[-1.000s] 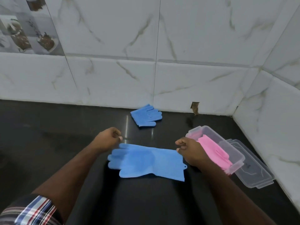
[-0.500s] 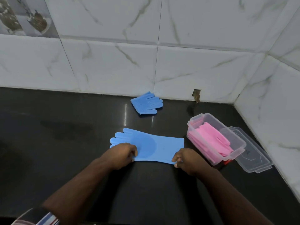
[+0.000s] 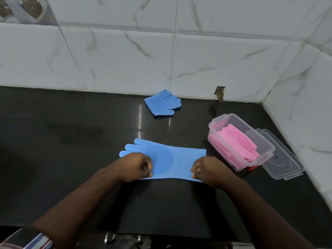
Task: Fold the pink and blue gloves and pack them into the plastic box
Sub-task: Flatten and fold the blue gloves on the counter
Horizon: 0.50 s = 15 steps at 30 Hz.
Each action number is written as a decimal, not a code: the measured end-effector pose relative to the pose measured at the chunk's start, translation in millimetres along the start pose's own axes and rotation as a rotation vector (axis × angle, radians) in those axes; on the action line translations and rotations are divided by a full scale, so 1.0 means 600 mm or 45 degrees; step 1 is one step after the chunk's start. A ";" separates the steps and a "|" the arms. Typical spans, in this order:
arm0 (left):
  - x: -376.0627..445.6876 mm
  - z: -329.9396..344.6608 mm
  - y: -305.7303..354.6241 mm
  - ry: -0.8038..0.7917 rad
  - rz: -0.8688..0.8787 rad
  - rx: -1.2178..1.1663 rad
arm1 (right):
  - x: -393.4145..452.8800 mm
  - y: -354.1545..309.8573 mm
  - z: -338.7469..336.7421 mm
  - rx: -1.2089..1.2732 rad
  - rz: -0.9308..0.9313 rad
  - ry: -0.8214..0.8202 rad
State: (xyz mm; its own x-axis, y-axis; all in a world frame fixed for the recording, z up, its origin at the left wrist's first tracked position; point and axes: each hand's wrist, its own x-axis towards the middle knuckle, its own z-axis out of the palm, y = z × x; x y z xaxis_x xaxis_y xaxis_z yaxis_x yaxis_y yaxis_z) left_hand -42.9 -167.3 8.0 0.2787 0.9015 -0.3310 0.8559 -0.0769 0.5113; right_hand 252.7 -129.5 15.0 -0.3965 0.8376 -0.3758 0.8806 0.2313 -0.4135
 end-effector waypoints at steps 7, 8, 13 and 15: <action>0.005 0.013 0.009 -0.062 0.030 0.115 | 0.018 -0.022 0.023 -0.023 -0.084 -0.120; 0.004 0.014 0.010 -0.086 0.028 0.086 | 0.018 -0.020 0.023 -0.029 -0.065 -0.143; 0.004 0.009 0.012 -0.147 -0.007 -0.095 | 0.015 -0.018 0.007 0.000 -0.083 -0.180; 0.013 -0.001 0.013 -0.032 -0.050 -0.157 | 0.022 -0.022 -0.003 0.097 -0.091 -0.034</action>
State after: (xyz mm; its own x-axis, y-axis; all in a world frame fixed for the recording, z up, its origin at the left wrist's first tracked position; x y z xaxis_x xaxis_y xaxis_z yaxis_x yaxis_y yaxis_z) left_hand -34.6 -160.5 10.0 0.2578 0.8919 -0.3715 0.8068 0.0128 0.5906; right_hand 236.3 -120.8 17.3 -0.4656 0.8064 -0.3646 0.8279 0.2512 -0.5015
